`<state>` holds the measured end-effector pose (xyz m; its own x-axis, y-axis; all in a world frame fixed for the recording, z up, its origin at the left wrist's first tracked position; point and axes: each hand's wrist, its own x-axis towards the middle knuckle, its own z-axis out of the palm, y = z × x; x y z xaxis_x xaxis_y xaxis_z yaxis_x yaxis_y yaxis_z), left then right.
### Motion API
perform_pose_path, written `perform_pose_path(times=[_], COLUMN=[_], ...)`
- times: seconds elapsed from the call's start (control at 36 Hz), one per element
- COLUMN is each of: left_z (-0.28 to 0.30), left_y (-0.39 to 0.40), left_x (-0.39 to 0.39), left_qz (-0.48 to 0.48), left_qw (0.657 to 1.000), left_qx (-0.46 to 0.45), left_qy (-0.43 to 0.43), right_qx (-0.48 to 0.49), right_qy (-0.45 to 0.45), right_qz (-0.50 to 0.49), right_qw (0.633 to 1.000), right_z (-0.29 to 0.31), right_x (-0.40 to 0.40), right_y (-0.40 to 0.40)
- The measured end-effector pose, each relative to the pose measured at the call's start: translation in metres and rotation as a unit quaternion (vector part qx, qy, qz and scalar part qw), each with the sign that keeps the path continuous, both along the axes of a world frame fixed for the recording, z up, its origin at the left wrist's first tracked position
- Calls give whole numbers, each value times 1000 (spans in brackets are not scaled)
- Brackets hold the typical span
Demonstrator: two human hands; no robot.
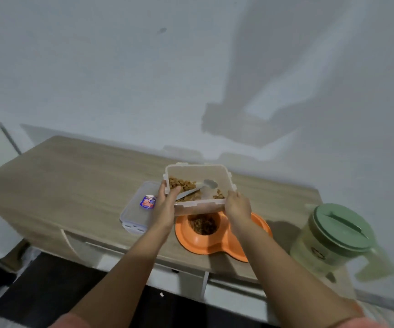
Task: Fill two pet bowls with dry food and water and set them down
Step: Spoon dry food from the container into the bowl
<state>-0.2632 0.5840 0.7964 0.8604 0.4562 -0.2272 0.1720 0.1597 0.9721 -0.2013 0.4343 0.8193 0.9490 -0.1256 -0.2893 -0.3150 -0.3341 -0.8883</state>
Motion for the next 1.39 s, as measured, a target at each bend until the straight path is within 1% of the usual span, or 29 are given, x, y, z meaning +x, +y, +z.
perform_pose_path(times=[0.06,0.14,0.22,0.25,0.36,0.47,0.61,0.75,0.94,1.17,1.28,1.39], left_z=[0,-5,-11,-14,-29,-48,-63,-70,-72,-65,-63,-60], left_y=[-4,-9,-10,-10,-10,-6,-5,-7,-7,-6,-4,-1], left_x=[15,42,71,81,120,157,182,200,214,218,213,204], left_qz=[-24,-63,-79,-81,-115,-148,-179,-187,-185,-199,-209,-191], left_qw=[998,994,981,979,970,959,950,942,937,939,940,941], left_qx=[51,89,167,176,199,214,227,250,262,243,234,245], left_qy=[13,25,56,57,86,111,120,123,138,140,131,131], right_qx=[-1,-24,-54,-77,-75,-42,-77,-98,-135,-156,-134,-126], right_qy=[6,18,31,32,35,46,46,55,52,84,82,80], right_qz=[-41,-46,-65,-78,-102,-105,-122,-109,-111,-100,-99,-135], right_qw=[999,998,996,994,991,992,988,988,983,979,983,980], right_z=[-5,-5,-9,-10,-18,-30,-46,-58,-62,-62,-59,-50], right_x=[10,22,38,43,66,88,110,131,150,157,151,141], right_y=[-5,-14,-21,-23,-26,-27,-28,-29,-28,-26,-28,-31])
